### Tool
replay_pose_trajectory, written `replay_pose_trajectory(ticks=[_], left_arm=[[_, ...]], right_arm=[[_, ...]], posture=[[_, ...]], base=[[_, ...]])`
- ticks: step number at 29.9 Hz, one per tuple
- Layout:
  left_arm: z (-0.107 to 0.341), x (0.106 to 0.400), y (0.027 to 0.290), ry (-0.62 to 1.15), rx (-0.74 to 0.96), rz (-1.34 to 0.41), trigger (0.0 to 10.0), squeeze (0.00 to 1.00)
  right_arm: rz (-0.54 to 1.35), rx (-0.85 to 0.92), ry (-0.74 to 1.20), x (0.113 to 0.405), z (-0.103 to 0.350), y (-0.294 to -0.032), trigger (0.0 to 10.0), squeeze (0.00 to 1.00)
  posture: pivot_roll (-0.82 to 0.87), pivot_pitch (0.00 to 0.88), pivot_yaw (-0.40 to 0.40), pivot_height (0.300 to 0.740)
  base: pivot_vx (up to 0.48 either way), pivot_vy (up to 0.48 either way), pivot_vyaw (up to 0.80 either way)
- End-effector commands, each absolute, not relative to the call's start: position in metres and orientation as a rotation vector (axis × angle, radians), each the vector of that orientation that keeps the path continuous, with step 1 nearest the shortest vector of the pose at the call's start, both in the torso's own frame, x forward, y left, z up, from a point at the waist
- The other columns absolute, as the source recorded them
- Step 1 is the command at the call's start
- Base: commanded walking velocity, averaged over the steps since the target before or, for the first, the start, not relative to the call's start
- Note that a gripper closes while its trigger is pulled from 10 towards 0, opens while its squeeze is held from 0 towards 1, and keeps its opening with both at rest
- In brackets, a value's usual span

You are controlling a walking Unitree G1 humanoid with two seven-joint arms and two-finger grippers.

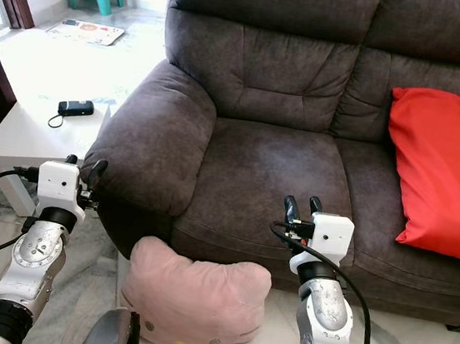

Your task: Move the pillow to the sofa from floor

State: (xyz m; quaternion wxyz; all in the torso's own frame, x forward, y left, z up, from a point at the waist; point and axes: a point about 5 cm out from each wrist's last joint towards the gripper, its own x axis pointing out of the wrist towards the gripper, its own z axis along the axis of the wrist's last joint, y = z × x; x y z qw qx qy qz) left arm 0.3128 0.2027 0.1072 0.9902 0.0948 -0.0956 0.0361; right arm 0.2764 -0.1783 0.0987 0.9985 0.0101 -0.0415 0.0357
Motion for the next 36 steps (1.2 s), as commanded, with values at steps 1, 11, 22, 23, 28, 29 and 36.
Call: replay_pose_trajectory(ticks=[1,11,22,23,28,29,36], left_arm=[[0.1081,0.3134,0.2015,-0.191,0.178,0.066,10.0,0.0],[0.1069,0.3132,0.2009,-0.183,0.178,0.061,10.0,0.0],[0.1067,0.3139,0.2006,-0.179,0.177,0.055,10.0,0.0],[0.1066,0.314,0.2002,-0.179,0.177,0.053,10.0,0.0],[0.1069,0.3143,0.2003,-0.179,0.179,0.052,10.0,0.0],[0.1069,0.3143,0.2003,-0.179,0.179,0.052,10.0,0.0],[0.1068,0.3146,0.2005,-0.175,0.179,0.05,10.0,0.0]], right_arm=[[0.078,0.024,-0.106,0.279,0.1062,-0.1769,10.0,0.0],[0.085,0.027,-0.114,0.278,0.1069,-0.1762,10.0,0.0],[0.094,0.027,-0.112,0.2786,0.107,-0.1741,10.0,0.0],[0.094,0.033,-0.116,0.2787,0.1073,-0.1739,10.0,0.0],[0.094,0.03,-0.117,0.2792,0.1078,-0.1732,10.0,0.0],[0.094,0.03,-0.117,0.2792,0.1078,-0.1732,10.0,0.0],[0.091,0.042,-0.097,0.2805,0.1064,-0.1722,10.0,0.0]], posture=[[-0.01,0.0,-0.039,0.589],[0.0,0.0,-0.042,0.576],[0.0,0.0,-0.041,0.576],[0.0,0.0,-0.041,0.576],[0.0,0.0,-0.039,0.576],[0.0,0.0,-0.039,0.576],[0.0,0.0,-0.035,0.556]], base=[[0.0,0.0,0.0],[0.0,0.0,0.0],[0.0,0.0,0.0],[0.0,0.0,0.0],[0.0,0.0,0.0],[0.0,0.0,0.0],[0.0,0.0,0.0]])
